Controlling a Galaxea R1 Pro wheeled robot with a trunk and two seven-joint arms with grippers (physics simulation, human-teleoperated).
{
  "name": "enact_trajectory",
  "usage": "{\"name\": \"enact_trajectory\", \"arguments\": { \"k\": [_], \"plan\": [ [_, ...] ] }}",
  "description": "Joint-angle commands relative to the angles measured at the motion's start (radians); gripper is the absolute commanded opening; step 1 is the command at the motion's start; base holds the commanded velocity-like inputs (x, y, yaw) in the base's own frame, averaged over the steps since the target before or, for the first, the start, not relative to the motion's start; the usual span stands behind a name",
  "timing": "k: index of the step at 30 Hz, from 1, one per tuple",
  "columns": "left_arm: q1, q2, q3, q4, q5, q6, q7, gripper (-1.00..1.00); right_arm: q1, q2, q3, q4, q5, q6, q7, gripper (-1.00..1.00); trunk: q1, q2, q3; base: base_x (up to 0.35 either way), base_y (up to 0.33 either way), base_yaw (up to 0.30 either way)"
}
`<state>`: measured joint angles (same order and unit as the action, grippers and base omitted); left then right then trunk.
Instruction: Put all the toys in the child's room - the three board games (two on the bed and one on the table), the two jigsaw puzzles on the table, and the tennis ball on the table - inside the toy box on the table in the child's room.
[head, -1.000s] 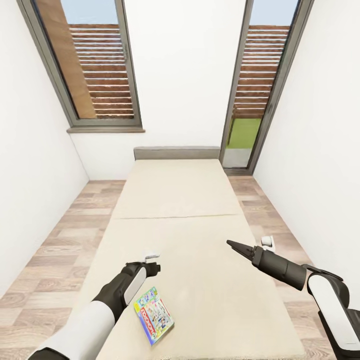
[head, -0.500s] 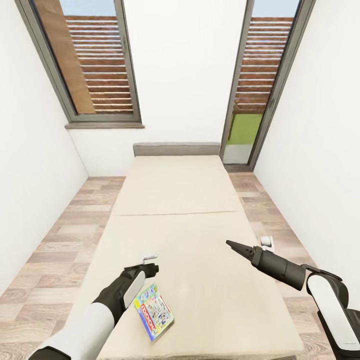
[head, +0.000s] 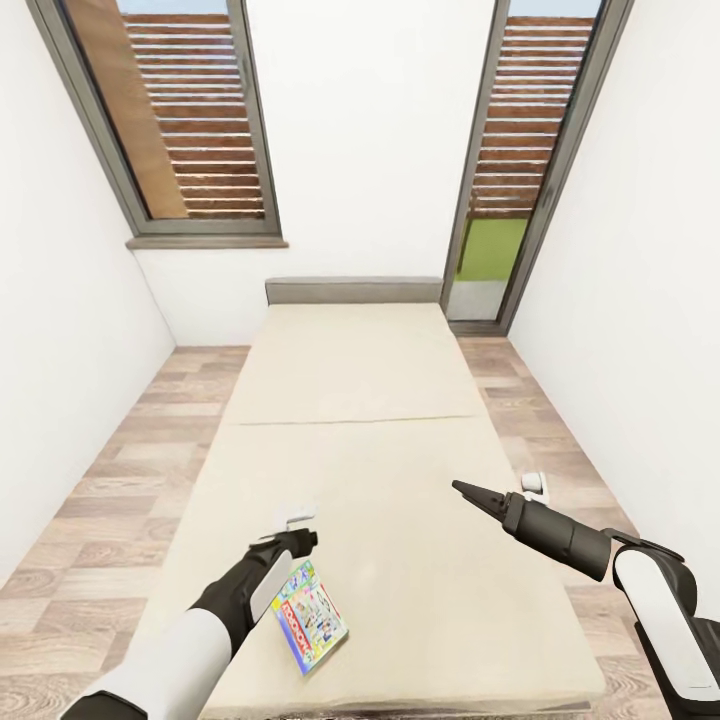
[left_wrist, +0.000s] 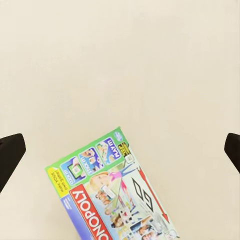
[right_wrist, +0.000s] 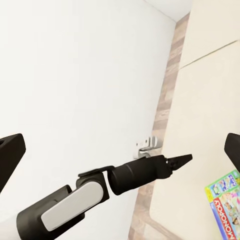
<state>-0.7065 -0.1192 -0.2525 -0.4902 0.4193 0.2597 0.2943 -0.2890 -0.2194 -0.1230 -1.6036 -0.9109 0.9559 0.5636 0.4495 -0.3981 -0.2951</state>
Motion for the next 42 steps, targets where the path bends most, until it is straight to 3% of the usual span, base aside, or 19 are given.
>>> {"name": "enact_trajectory", "arguments": {
  "k": [1, 37, 42],
  "plan": [
    [-0.001, 0.001, -0.009, -0.002, 0.010, -0.001, 0.009, 1.00, -0.001, 0.000, -0.001, 0.000, 0.003, 0.005, 0.005, 1.00, 0.000, -0.002, -0.003, 0.000, 0.000, 0.000],
    [-0.001, 0.000, -0.010, -0.005, 0.007, -0.019, 0.009, 1.00, -0.001, 0.000, 0.025, 0.001, 0.003, -0.002, -0.030, 1.00, 0.000, -0.002, -0.062, 0.000, 0.000, 0.000],
    [-0.023, 0.007, -0.012, -0.010, 0.008, -0.014, 0.006, 1.00, -0.002, 0.001, 0.026, 0.001, 0.003, -0.003, -0.031, 1.00, 0.000, -0.002, -0.070, 0.000, 0.000, 0.000]
  ]
}}
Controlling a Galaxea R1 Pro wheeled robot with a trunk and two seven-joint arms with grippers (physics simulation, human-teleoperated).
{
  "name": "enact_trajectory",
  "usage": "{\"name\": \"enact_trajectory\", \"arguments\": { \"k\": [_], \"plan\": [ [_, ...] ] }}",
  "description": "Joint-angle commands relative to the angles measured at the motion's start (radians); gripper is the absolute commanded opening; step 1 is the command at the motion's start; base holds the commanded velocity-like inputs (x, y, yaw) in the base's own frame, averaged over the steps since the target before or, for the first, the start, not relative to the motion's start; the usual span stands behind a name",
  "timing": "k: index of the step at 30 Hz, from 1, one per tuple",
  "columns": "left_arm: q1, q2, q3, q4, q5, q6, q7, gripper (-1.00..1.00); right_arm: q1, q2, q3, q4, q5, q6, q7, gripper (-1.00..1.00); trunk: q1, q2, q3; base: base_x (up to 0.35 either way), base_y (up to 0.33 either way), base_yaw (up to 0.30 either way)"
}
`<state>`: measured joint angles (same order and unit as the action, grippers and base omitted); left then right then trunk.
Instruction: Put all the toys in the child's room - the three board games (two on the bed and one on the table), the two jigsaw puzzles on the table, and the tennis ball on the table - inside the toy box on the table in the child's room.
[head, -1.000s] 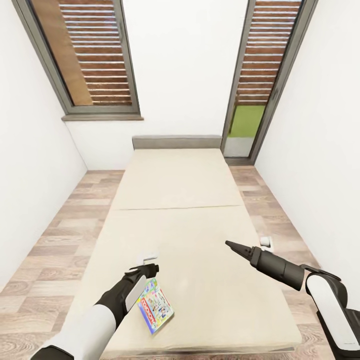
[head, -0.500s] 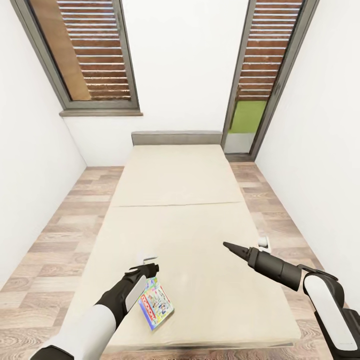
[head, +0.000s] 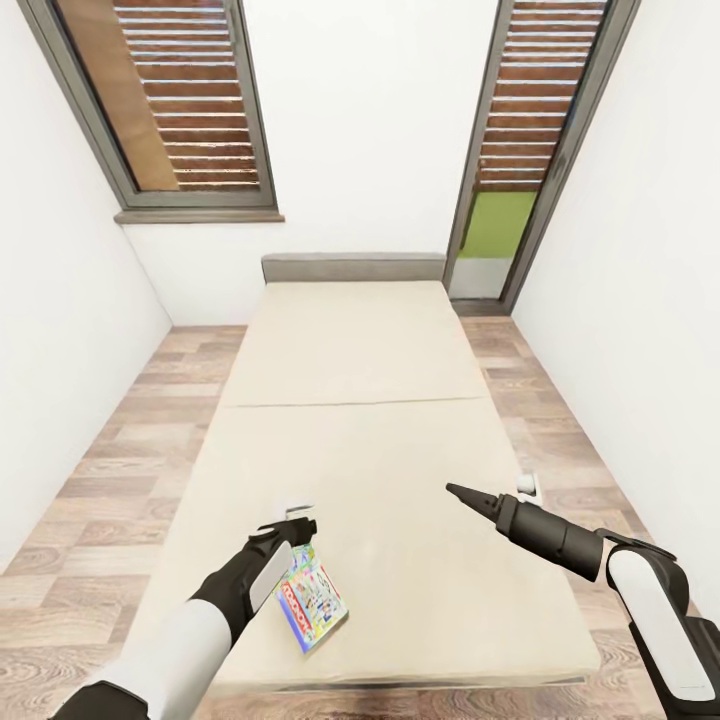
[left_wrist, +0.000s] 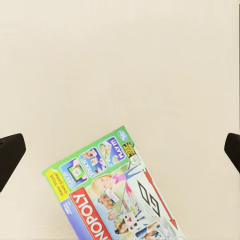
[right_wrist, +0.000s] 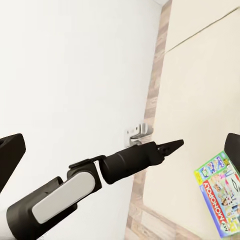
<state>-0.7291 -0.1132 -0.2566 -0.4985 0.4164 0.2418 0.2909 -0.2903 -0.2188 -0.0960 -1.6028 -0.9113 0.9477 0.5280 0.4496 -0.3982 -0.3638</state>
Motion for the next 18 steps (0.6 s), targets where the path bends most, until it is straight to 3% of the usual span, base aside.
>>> {"name": "enact_trajectory", "arguments": {
  "k": [1, 9, 18],
  "plan": [
    [-0.007, 0.002, -0.008, -0.002, 0.011, 0.003, 0.008, 1.00, -0.001, 0.000, -0.001, 0.000, 0.003, 0.005, 0.005, 1.00, 0.000, -0.002, -0.003, 0.000, 0.000, 0.000],
    [-0.040, -0.003, -0.006, 0.004, 0.010, -0.006, 0.003, 1.00, -0.001, 0.000, -0.001, 0.001, 0.003, 0.004, 0.004, 1.00, 0.000, -0.002, -0.016, 0.000, 0.000, 0.000],
    [-0.044, -0.002, -0.007, 0.004, 0.011, -0.076, 0.006, 1.00, -0.001, 0.001, -0.002, 0.001, 0.013, 0.003, 0.003, 1.00, 0.000, -0.002, -0.031, 0.000, 0.000, 0.000]
  ]
}}
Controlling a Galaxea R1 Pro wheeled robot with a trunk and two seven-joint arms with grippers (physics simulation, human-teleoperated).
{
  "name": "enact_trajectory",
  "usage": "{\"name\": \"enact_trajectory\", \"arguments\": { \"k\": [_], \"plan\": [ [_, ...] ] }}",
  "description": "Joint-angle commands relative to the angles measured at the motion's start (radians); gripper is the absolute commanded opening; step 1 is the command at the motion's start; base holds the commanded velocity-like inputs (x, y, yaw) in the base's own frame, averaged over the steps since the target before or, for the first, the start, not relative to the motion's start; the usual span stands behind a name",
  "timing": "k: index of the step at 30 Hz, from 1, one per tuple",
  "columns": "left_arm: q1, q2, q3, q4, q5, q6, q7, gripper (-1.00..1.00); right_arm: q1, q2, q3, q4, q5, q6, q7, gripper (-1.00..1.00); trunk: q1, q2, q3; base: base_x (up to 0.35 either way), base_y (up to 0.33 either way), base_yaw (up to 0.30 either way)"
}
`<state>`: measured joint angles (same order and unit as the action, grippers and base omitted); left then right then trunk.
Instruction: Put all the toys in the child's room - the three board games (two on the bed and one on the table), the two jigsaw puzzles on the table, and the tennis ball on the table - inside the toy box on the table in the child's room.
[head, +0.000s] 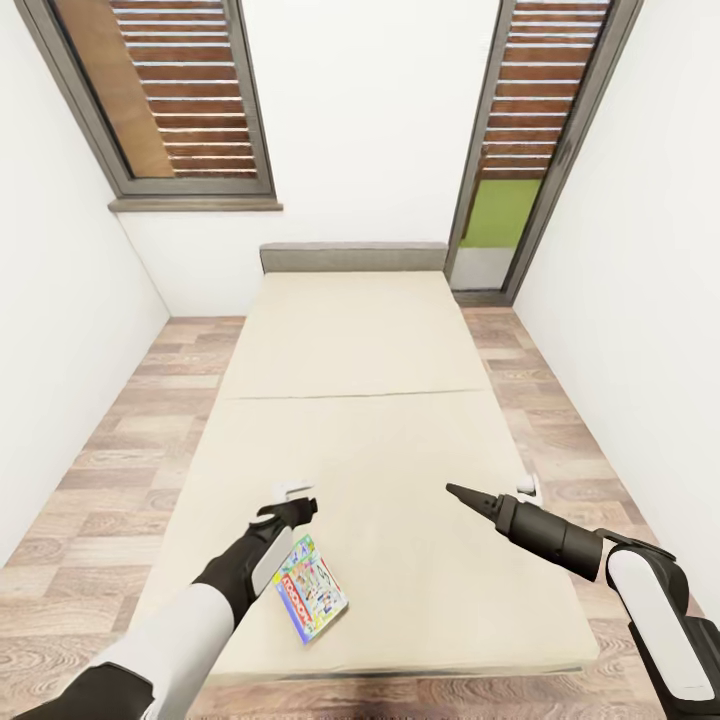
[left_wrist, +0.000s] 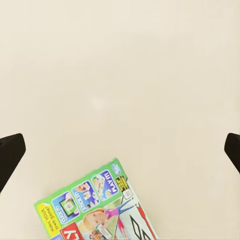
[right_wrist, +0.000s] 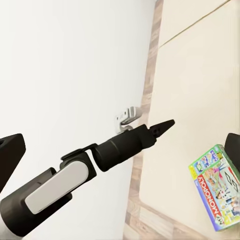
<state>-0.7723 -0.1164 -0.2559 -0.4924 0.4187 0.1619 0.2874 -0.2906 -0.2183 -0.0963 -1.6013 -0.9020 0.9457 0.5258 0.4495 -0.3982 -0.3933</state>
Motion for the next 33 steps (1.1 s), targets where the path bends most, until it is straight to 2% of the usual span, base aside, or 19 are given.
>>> {"name": "enact_trajectory", "arguments": {
  "k": [1, 33],
  "plan": [
    [-0.001, 0.001, -0.008, -0.002, 0.009, 0.001, 0.010, 1.00, -0.001, 0.000, -0.001, 0.000, 0.005, 0.005, 0.005, 1.00, 0.000, -0.002, -0.003, 0.000, 0.000, 0.000],
    [-0.001, -0.003, -0.014, -0.001, 0.010, -0.004, 0.004, 1.00, -0.001, 0.000, -0.002, 0.000, 0.014, 0.005, 0.007, 1.00, 0.000, -0.002, -0.056, 0.000, 0.000, 0.000]
  ]
}}
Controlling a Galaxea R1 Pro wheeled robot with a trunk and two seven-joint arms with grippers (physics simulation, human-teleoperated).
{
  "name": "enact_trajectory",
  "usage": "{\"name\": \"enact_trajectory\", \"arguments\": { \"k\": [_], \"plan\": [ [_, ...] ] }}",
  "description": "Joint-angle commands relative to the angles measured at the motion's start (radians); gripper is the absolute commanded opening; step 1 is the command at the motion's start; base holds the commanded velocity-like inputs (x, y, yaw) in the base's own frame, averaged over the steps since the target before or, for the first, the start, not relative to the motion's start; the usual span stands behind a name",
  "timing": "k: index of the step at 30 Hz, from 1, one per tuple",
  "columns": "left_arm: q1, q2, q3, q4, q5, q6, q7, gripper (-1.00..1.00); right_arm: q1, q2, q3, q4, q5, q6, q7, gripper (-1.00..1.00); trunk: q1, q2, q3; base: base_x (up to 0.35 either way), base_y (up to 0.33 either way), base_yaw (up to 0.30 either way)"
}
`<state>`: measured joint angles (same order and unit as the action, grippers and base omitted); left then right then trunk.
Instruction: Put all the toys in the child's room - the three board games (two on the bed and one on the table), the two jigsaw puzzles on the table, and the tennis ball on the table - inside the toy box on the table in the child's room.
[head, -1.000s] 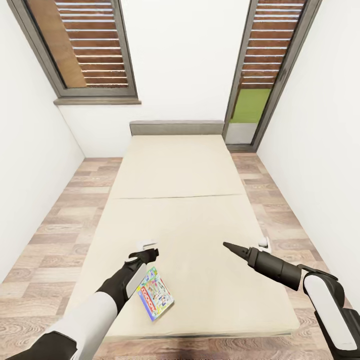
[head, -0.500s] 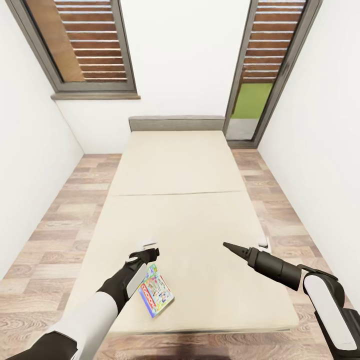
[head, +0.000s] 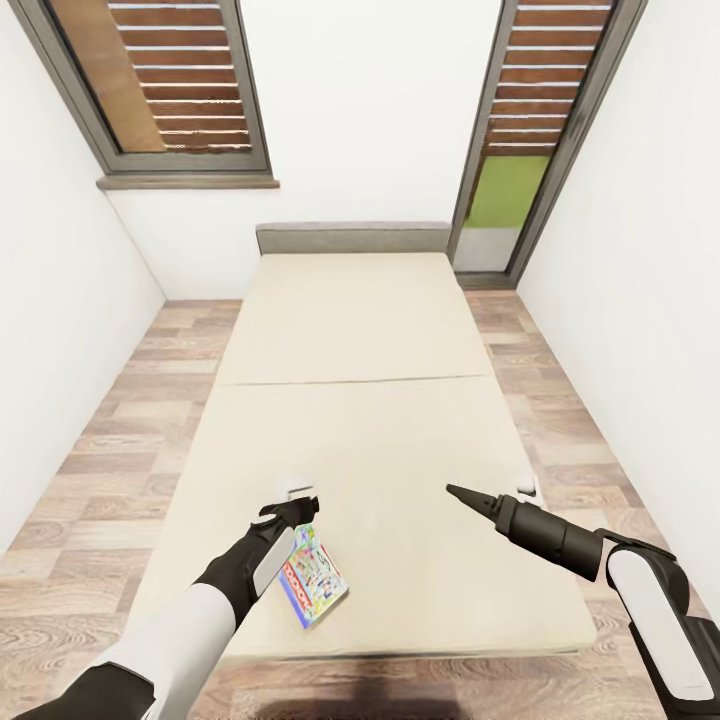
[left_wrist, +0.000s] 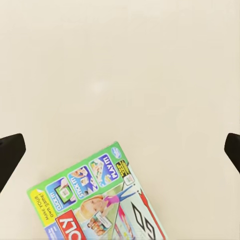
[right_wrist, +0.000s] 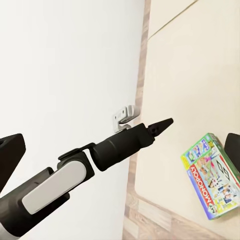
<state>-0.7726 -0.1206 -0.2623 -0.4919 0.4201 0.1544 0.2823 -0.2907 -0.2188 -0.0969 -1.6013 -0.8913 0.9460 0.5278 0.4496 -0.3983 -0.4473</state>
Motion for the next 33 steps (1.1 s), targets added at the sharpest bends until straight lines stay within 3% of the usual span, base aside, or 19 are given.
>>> {"name": "enact_trajectory", "arguments": {
  "k": [1, 22, 26, 33],
  "plan": [
    [-0.001, 0.001, -0.008, -0.002, 0.009, 0.004, 0.009, 1.00, -0.001, 0.000, -0.001, 0.000, 0.003, 0.005, 0.005, 1.00, 0.000, -0.002, -0.003, 0.000, 0.000, 0.000],
    [-0.001, 0.002, -0.004, -0.008, 0.009, 0.007, 0.011, 1.00, -0.001, -0.002, -0.003, -0.002, 0.001, 0.013, 0.015, 1.00, 0.000, -0.002, -0.037, 0.000, 0.000, 0.000],
    [-0.001, 0.001, -0.005, -0.008, 0.009, 0.007, 0.011, 1.00, 0.000, -0.003, -0.003, -0.004, -0.008, 0.024, 0.045, 1.00, 0.000, -0.002, -0.044, 0.000, 0.000, 0.001],
    [-0.001, 0.001, -0.006, -0.008, 0.009, 0.007, 0.011, 1.00, 0.001, 0.001, -0.003, -0.004, -0.013, 0.084, 0.194, 1.00, 0.000, -0.002, -0.055, 0.000, 0.000, 0.043]
  ]
}}
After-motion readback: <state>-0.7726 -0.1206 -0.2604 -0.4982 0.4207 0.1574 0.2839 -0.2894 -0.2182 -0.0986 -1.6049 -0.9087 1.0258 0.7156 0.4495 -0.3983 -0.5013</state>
